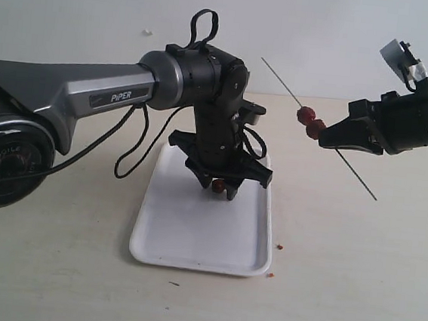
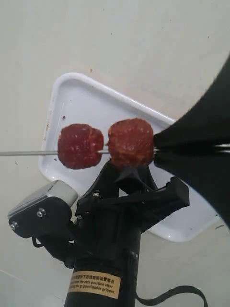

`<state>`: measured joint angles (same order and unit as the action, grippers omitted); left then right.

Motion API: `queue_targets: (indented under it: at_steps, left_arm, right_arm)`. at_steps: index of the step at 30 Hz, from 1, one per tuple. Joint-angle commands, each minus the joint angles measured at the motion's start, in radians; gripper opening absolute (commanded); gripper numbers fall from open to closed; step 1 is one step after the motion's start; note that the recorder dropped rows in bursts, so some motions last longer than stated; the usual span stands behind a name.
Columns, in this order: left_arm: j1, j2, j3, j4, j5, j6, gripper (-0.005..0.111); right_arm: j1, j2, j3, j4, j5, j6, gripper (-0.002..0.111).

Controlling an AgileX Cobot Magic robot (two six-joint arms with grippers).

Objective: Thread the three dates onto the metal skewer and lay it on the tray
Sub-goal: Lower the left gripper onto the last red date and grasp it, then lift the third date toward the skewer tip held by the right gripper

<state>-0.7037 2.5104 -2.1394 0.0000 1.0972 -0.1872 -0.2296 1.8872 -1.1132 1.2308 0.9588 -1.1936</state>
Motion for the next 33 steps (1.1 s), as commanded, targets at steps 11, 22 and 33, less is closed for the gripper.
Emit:
queue_targets:
  at_steps: [11, 22, 33]
  left_arm:
    - [-0.007, 0.013, -0.006, -0.013, 0.005, 0.000, 0.046]
    - [-0.007, 0.013, -0.006, -0.013, -0.009, 0.000, 0.032]
    - [-0.007, 0.013, -0.006, -0.013, -0.009, 0.000, 0.030]
  right_arm:
    - [-0.003, -0.012, 0.000, 0.012, 0.013, -0.015, 0.000]
    - [-0.003, -0.012, 0.000, 0.012, 0.015, -0.015, 0.000]
    - [-0.003, -0.004, 0.000, 0.012, 0.017, -0.015, 0.000]
